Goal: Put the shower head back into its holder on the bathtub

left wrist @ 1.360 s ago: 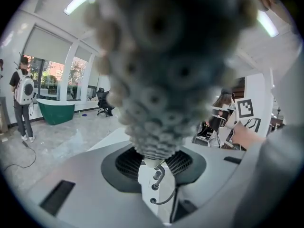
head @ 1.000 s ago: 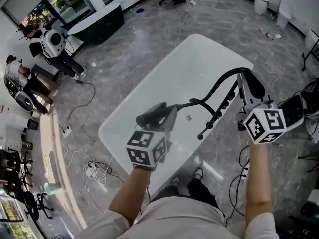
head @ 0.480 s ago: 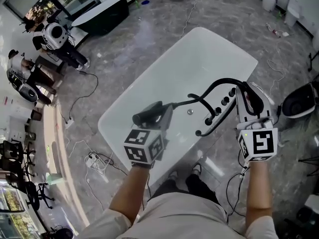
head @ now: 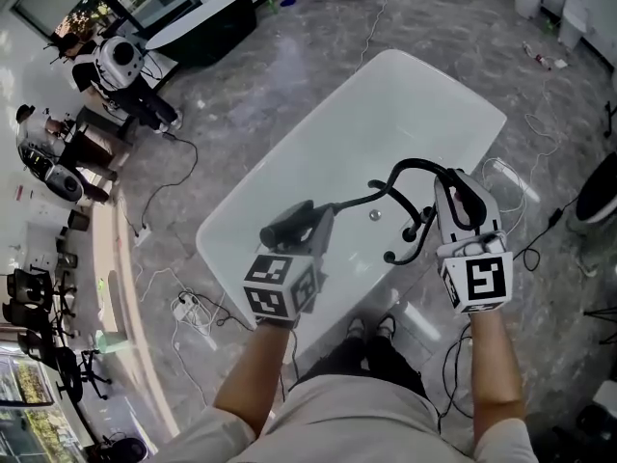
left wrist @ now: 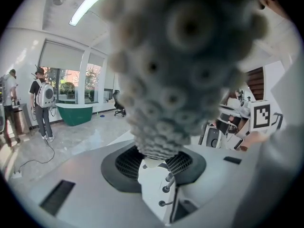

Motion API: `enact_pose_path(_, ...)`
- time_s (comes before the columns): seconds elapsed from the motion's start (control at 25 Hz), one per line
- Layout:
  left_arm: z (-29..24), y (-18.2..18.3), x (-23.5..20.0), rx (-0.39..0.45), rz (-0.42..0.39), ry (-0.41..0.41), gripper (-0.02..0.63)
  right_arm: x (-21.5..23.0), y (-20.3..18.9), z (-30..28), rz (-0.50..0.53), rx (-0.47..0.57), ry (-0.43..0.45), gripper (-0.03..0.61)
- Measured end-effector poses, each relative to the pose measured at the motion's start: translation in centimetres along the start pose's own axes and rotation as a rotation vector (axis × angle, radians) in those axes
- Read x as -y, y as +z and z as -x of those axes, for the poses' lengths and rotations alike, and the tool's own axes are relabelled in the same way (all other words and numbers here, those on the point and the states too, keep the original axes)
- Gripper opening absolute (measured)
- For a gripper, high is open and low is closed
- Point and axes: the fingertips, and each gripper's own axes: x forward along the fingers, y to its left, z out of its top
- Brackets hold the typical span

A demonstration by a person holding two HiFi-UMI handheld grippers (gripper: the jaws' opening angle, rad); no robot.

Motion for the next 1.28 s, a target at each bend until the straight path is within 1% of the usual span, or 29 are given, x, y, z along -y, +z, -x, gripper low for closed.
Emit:
enact_pose_path(0.12,0.6,0.0,-1.2,0.014,0.014,0.003,0.132,0.0,0.6,-0.6,-0.100,0.058,-0.009,0.069)
enact_pose_path(0.2,1.2,-0.1,-2.0,0.027,0.015,0.006,0.132,-0.6,0.9,-1.5,-0.157,0.085,0.002,0.067)
enact_pose_path(0.32,1.9,-0.5,-3.7,0.030,0.017,0.012,0.132,-2.7,0.5,-3.5,-0.220,0.089,0.037,0.067)
enact_pose_path(0.44,2.5,-0.9,-5.5,0.022,0.028,0.018,0.132,-4.5,-0.5,-4.7,-0.249,0.053,0.058,0.067)
enact_pose_path(0.52,2.9,-1.1,-6.3,0.020,0.032,0.018,0.132,-5.1,-1.7,-4.5,-0.282,0.023,0.066,0.067)
enact_pose_path(0.64,3.3,-1.6,-7.5,0.022,0.034,0.012,0.132,-5.2,-3.8,-3.3,-0.355,-0.021,0.041,0.069)
enact_pose_path(0.72,3.3,-2.1,-7.9,0.022,0.033,0.002,0.132,-5.7,-5.1,-2.1,-0.362,-0.051,0.035,0.067)
enact_pose_path(0.84,3.1,-2.5,-8.0,0.018,0.027,-0.012,0.132,-7.1,-6.7,-0.6,-0.354,-0.098,0.055,0.068)
enact_pose_path(0.92,3.0,-2.5,-8.1,0.008,0.027,-0.021,0.132,-8.0,-7.6,-0.1,-0.387,-0.123,0.061,0.068)
enact_pose_path(1.04,2.9,-2.9,-8.3,-0.009,0.030,-0.025,0.132,-9.2,-8.6,0.2,-0.500,-0.139,0.106,0.068)
enact_pose_path(1.16,3.0,-3.0,-8.8,-0.011,0.031,0.001,0.132,-10.4,-9.4,0.2,-0.604,-0.137,0.166,0.067)
enact_pose_path(1.2,3.1,-3.0,-9.1,-0.008,0.032,0.013,0.132,-10.8,-9.4,0.2,-0.621,-0.135,0.181,0.069)
enact_pose_path(1.28,3.5,-2.8,-9.5,-0.001,0.033,0.035,0.132,-11.0,-9.5,0.6,-0.603,-0.151,0.190,0.069)
